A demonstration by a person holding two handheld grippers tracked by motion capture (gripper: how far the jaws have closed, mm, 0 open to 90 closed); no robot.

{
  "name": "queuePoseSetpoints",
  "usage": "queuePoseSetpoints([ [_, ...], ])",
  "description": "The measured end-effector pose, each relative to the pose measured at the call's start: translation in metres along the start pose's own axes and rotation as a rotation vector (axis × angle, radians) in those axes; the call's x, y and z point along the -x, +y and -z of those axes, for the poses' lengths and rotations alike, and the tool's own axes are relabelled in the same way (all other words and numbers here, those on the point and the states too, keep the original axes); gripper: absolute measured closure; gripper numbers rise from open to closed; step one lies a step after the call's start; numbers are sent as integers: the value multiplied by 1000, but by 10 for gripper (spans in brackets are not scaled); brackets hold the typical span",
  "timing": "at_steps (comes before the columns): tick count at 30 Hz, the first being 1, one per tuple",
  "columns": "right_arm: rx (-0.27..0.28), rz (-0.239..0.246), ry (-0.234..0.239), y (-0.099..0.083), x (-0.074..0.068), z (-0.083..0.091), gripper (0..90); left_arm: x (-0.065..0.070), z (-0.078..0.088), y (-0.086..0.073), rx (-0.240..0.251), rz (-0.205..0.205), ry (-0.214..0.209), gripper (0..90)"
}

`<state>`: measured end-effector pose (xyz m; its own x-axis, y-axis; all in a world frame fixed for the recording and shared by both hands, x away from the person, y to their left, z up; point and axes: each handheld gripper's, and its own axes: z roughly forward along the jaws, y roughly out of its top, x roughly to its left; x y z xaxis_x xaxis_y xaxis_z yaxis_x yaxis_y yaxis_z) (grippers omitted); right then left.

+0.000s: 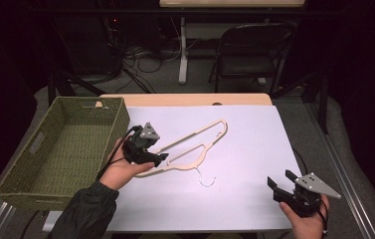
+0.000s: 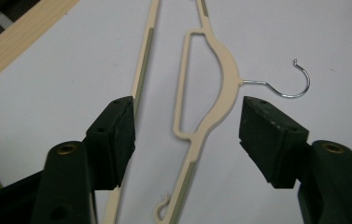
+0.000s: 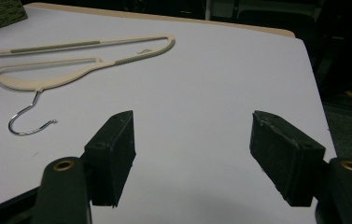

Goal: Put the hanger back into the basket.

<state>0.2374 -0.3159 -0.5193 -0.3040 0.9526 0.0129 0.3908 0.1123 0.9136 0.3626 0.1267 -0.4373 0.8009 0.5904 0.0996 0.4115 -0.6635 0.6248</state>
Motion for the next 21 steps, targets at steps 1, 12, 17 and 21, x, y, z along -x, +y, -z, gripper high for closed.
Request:
queuePoseSetpoints([
  [1,0,0,0,0,0,0,308,0,-1,0,-7,0,2,374],
  [12,-5,-2,1,0,0,0,308,-7,-18,0,-94,-5,-12,424],
  [17,-3,-3,2,0,0,0,308,-8,-25,1,-132,-13,-29,487],
  [21,-7,-2,2,0,0,0,308,-9,-32,1,-162,-18,-33,509],
])
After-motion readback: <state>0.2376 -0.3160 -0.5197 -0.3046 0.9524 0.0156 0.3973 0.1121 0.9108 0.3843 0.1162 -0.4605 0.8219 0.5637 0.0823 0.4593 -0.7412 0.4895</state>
